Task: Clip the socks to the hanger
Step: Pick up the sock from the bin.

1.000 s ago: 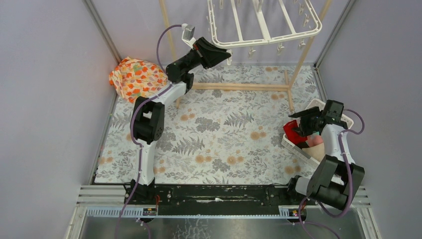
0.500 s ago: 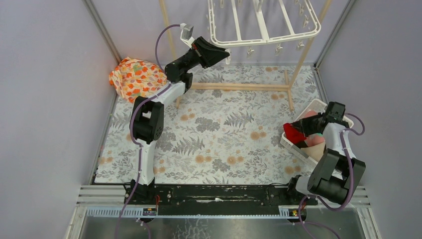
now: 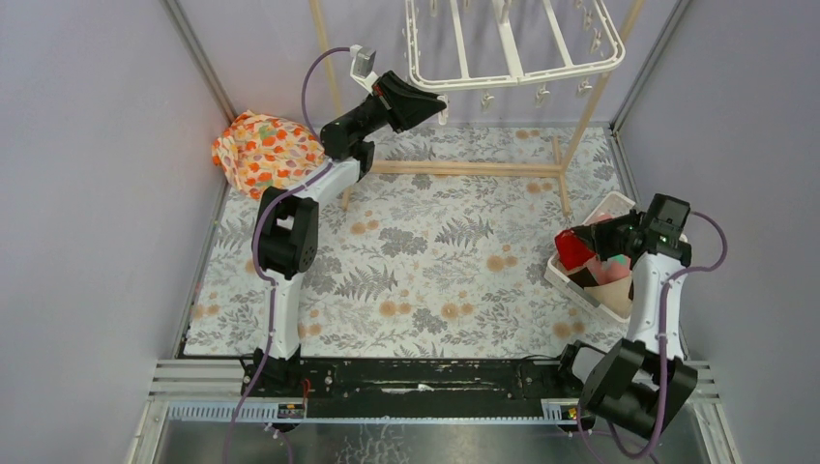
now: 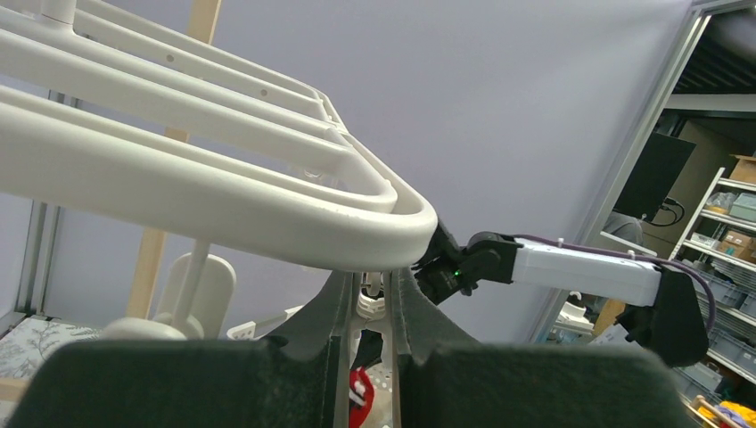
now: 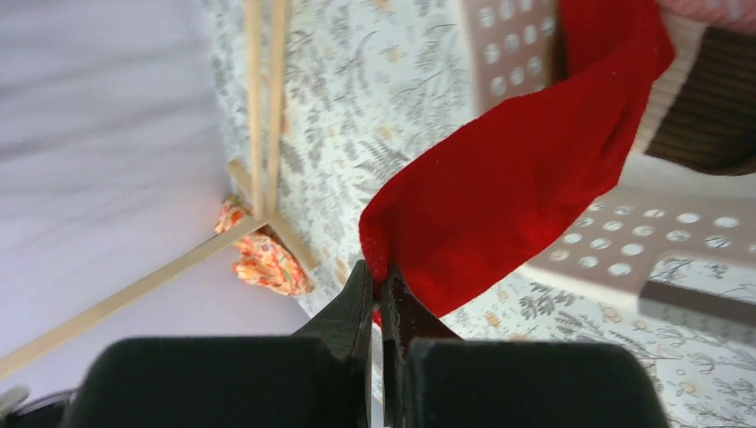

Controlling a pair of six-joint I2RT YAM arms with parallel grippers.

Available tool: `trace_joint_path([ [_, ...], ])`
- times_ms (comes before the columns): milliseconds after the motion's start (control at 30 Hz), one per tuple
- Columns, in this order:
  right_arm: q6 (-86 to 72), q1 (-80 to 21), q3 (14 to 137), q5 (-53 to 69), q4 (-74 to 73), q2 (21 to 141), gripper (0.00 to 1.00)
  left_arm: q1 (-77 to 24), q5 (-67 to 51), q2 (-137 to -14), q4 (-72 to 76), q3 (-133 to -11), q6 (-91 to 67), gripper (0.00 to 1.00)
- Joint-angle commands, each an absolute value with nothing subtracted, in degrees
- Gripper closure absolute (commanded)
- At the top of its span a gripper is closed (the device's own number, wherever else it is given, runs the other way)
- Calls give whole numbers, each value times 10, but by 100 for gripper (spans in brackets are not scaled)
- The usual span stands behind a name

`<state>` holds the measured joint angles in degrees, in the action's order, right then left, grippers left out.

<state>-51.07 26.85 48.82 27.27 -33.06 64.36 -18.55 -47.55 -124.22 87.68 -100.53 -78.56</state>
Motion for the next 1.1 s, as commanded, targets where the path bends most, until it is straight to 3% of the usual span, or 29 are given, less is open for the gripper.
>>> trace_joint_path([
  [0,-529,272,538,321,-368,587,100,-182,-474,-1239,899,-1023,-796,100],
  [200,-550,272,584,363,-365,561,100,-182,-475,-1236,895,-1023,-794,100],
  [700,-678,236,718,463,-187,603,100,-181,-471,-1232,889,-1036,-806,100],
  [1067,-704,28,778,342,-99,721,100,-181,-468,-1231,881,-1054,-817,100],
])
